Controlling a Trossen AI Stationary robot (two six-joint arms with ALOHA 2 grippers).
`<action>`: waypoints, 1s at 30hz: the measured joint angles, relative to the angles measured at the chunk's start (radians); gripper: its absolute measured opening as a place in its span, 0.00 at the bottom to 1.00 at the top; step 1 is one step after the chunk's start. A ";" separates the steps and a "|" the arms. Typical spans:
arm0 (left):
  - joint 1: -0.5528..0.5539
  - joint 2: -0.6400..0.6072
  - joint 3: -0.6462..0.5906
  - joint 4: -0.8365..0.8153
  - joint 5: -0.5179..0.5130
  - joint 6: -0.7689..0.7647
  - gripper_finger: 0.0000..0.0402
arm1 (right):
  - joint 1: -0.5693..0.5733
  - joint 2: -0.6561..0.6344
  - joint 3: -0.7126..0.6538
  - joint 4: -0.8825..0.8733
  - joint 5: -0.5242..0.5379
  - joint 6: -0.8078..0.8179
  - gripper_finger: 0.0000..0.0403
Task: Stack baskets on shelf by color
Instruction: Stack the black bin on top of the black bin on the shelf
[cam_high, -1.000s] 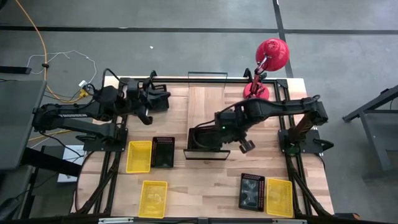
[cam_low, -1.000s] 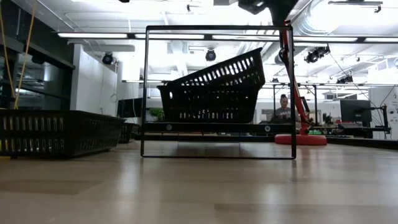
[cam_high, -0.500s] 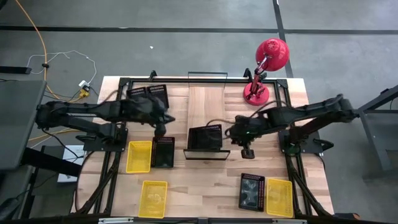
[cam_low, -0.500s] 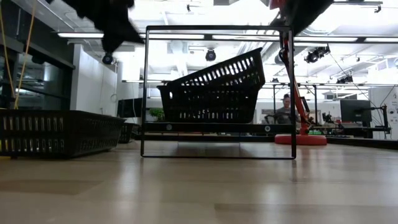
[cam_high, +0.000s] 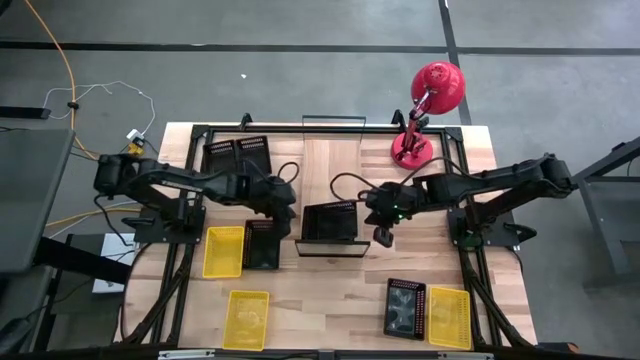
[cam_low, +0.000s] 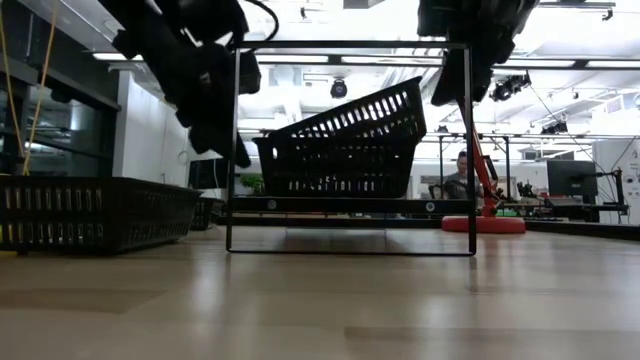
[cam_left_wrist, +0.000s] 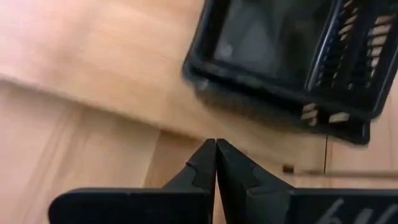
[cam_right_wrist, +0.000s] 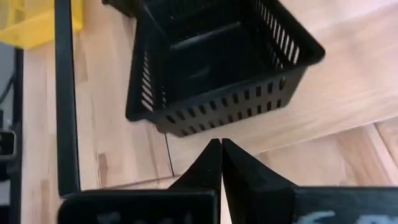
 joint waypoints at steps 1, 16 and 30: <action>0.000 0.005 0.000 0.004 0.014 0.000 0.00 | 0.000 0.000 -0.005 0.025 0.002 0.007 0.00; -0.002 0.069 0.000 0.129 0.085 -0.018 0.00 | -0.058 0.070 -0.008 0.127 -0.075 0.015 0.00; -0.003 0.069 0.001 0.123 0.083 -0.027 0.00 | -0.103 -0.024 -0.007 -0.002 -0.070 -0.083 0.00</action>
